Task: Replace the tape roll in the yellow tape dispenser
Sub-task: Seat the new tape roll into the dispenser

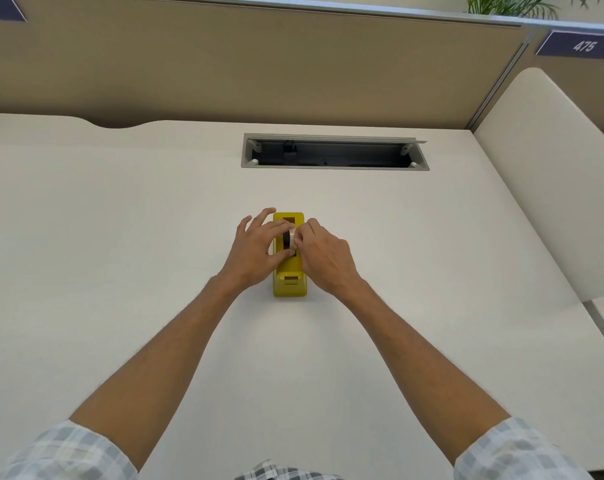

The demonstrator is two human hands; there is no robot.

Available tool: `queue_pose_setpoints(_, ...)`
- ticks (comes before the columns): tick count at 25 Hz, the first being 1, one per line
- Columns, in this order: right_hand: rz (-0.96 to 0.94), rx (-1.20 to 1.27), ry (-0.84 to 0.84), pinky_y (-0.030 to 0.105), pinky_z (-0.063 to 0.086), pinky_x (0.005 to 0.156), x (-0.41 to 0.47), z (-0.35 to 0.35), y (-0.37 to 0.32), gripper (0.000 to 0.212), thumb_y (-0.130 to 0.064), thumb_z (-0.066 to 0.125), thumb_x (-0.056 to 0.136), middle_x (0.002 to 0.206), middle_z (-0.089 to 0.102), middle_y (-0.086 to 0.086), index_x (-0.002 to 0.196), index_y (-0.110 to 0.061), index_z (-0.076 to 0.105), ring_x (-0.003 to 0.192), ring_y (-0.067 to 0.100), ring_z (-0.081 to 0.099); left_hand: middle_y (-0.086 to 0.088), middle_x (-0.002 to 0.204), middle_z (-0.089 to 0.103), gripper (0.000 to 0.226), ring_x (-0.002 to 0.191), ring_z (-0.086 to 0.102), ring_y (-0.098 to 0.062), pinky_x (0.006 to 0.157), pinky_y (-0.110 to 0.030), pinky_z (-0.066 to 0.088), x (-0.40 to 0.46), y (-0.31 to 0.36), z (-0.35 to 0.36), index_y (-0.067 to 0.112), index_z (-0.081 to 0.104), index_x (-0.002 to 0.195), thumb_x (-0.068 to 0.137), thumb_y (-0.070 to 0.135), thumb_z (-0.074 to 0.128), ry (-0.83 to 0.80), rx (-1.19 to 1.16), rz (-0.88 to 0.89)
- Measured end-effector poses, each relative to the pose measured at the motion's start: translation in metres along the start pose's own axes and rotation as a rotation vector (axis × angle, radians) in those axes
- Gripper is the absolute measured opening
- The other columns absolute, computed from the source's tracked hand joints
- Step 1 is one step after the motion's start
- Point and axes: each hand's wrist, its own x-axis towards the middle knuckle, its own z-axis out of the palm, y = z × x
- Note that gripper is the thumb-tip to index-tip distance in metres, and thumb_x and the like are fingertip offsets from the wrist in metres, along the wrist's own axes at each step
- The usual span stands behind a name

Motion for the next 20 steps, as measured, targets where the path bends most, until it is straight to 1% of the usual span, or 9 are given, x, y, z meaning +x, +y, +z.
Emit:
queue_pose_setpoints(3, 0.005, -0.002, -0.017, 0.036, 0.048, 0.049, 0.000, -0.001, 0.002, 0.014, -0.019, 0.045, 0.100, 0.099, 0.052, 0.006, 0.107, -0.009, 0.053, 0.072, 0.021, 0.050, 0.003, 0.142, 0.052, 0.043, 0.146, 0.020, -0.018, 0.118, -0.050, 0.010, 0.002, 0.000, -0.003, 0.022, 0.055, 0.131, 0.091, 0.034, 0.061, -0.009, -0.017, -0.018)
queue_pose_setpoints(6, 0.012, 0.008, -0.014, 0.036, 0.047, 0.049, -0.001, -0.002, 0.004, 0.016, -0.021, 0.042, 0.102, 0.098, 0.052, 0.006, 0.106, -0.010, 0.052, 0.069, 0.018, 0.046, 0.003, 0.144, 0.049, 0.042, 0.147, 0.016, -0.016, 0.118, -0.050, 0.007, 0.005, 0.001, -0.004, 0.021, 0.053, 0.133, 0.094, 0.035, 0.057, -0.054, -0.006, -0.022)
queue_pose_setpoints(10, 0.014, -0.003, -0.023, 0.036, 0.048, 0.049, -0.002, -0.004, 0.005, 0.016, -0.020, 0.042, 0.101, 0.098, 0.051, 0.006, 0.107, -0.009, 0.052, 0.069, 0.020, 0.049, -0.002, 0.146, 0.045, 0.040, 0.145, 0.021, -0.017, 0.119, -0.049, 0.007, 0.009, 0.002, -0.005, 0.019, 0.052, 0.132, 0.094, 0.032, 0.057, -0.085, -0.020, -0.023)
queue_pose_setpoints(12, 0.013, -0.010, -0.027, 0.034, 0.044, 0.047, -0.002, -0.004, 0.005, 0.015, -0.020, 0.042, 0.101, 0.098, 0.051, 0.006, 0.107, -0.010, 0.052, 0.068, 0.018, 0.046, -0.006, 0.150, 0.038, 0.042, 0.143, 0.026, -0.020, 0.119, -0.047, 0.007, 0.008, 0.003, -0.005, 0.022, 0.049, 0.133, 0.094, 0.032, 0.057, -0.077, -0.024, -0.041)
queue_pose_setpoints(13, 0.009, -0.007, -0.025, 0.032, 0.040, 0.046, -0.003, -0.004, 0.005, 0.015, -0.020, 0.043, 0.101, 0.098, 0.051, 0.006, 0.107, -0.010, 0.052, 0.068, 0.018, 0.044, -0.006, 0.152, 0.035, 0.041, 0.143, 0.027, -0.022, 0.119, -0.046, 0.007, 0.008, 0.003, -0.005, 0.024, 0.049, 0.134, 0.094, 0.032, 0.056, -0.073, -0.020, -0.046)
queue_pose_setpoints(16, 0.007, 0.037, -0.014, 0.026, 0.027, 0.047, -0.007, -0.004, 0.007, 0.015, -0.020, 0.042, 0.101, 0.096, 0.051, 0.006, 0.104, -0.009, 0.052, 0.065, 0.018, 0.041, -0.008, 0.154, 0.032, 0.038, 0.144, 0.024, -0.023, 0.119, -0.047, 0.006, 0.007, 0.002, -0.004, 0.027, 0.052, 0.131, 0.094, 0.036, 0.054, -0.069, -0.013, -0.056)
queue_pose_setpoints(18, 0.015, 0.055, -0.010, 0.023, 0.022, 0.046, -0.010, -0.003, 0.007, 0.017, -0.022, 0.040, 0.102, 0.097, 0.051, 0.006, 0.104, -0.010, 0.051, 0.064, 0.017, 0.041, -0.007, 0.153, 0.034, 0.037, 0.145, 0.021, -0.022, 0.119, -0.048, 0.007, 0.007, 0.001, -0.003, 0.027, 0.053, 0.130, 0.094, 0.036, 0.054, -0.053, -0.016, -0.041)
queue_pose_setpoints(20, 0.028, 0.113, 0.012, 0.023, 0.026, 0.046, -0.011, -0.003, 0.006, 0.018, -0.023, 0.039, 0.103, 0.100, 0.050, 0.006, 0.105, -0.009, 0.051, 0.063, 0.018, 0.043, -0.002, 0.148, 0.043, 0.036, 0.146, 0.019, -0.020, 0.118, -0.049, 0.009, 0.006, 0.001, -0.003, 0.023, 0.054, 0.130, 0.095, 0.034, 0.055, -0.034, -0.020, 0.001)
